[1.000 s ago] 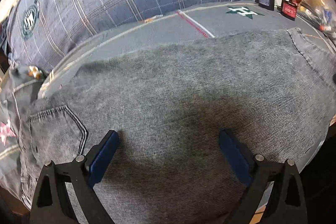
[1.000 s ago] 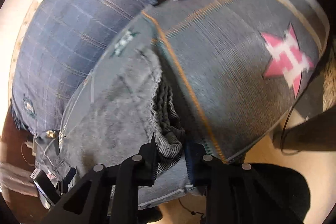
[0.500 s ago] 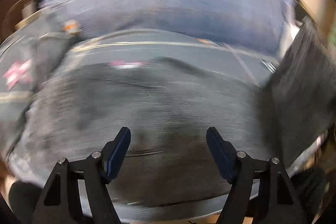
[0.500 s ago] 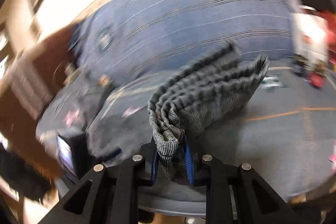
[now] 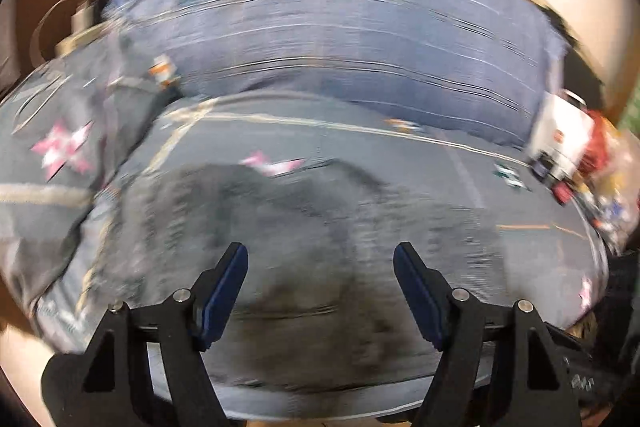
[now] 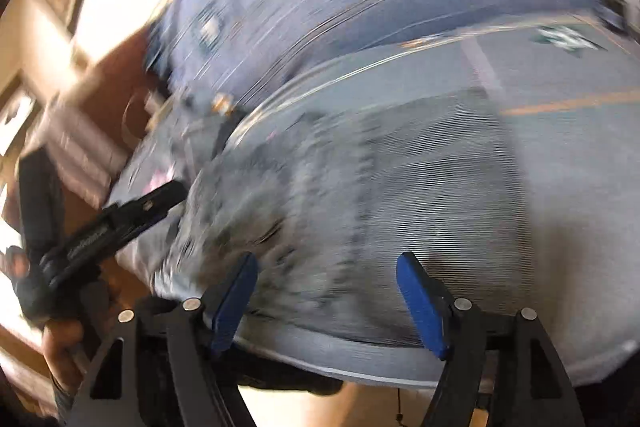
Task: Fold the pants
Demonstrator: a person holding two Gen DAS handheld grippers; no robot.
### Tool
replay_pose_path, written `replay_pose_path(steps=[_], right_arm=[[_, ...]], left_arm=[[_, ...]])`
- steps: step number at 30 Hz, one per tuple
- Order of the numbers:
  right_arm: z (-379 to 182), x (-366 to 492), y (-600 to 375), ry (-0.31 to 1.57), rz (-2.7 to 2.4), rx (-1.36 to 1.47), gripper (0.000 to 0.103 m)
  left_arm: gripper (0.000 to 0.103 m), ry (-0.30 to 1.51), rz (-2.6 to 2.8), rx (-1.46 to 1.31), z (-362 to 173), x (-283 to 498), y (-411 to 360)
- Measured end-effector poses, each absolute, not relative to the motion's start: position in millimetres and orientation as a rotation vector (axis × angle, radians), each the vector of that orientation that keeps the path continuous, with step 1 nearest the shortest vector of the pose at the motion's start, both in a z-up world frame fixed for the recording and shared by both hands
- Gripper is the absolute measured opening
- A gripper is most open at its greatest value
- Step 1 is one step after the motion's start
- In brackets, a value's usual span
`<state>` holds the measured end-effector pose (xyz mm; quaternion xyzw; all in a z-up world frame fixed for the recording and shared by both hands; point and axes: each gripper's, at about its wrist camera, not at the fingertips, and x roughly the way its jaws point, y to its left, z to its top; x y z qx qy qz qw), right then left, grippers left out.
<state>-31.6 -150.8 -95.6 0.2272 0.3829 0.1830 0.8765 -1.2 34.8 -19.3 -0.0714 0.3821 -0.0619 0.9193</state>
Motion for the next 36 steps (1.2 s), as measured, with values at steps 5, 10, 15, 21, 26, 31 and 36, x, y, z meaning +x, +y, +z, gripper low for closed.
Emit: replay_pose_path(steps=[5, 10, 15, 21, 26, 31, 36], right_arm=[[-131, -20, -184, 0.931, 0.365, 0.663, 0.075], [-94, -3, -206, 0.852, 0.399, 0.714, 0.075], [-69, 66, -205, 0.857, 0.471, 0.725, 0.075], [-101, 119, -212, 0.939, 0.409, 0.812, 0.075], [-85, 106, -211, 0.884, 0.413, 0.761, 0.077], [-89, 97, -216, 0.91, 0.401, 0.746, 0.077], [-68, 50, -193, 0.872, 0.498, 0.689, 0.077]], left_arm=[[0.081, 0.906, -0.164, 0.034, -59, 16, -21], [0.085, 1.006, -0.118, 0.138, -114, 17, -30], [0.086, 1.0, -0.131, 0.135, -117, 20, -29], [0.087, 0.982, -0.14, 0.128, -117, 11, -25], [0.087, 0.964, -0.145, 0.125, -117, 12, -25], [0.087, 0.954, -0.176, 0.068, -106, 8, -11], [0.087, 0.859, -0.124, -0.09, -76, -8, 33]])
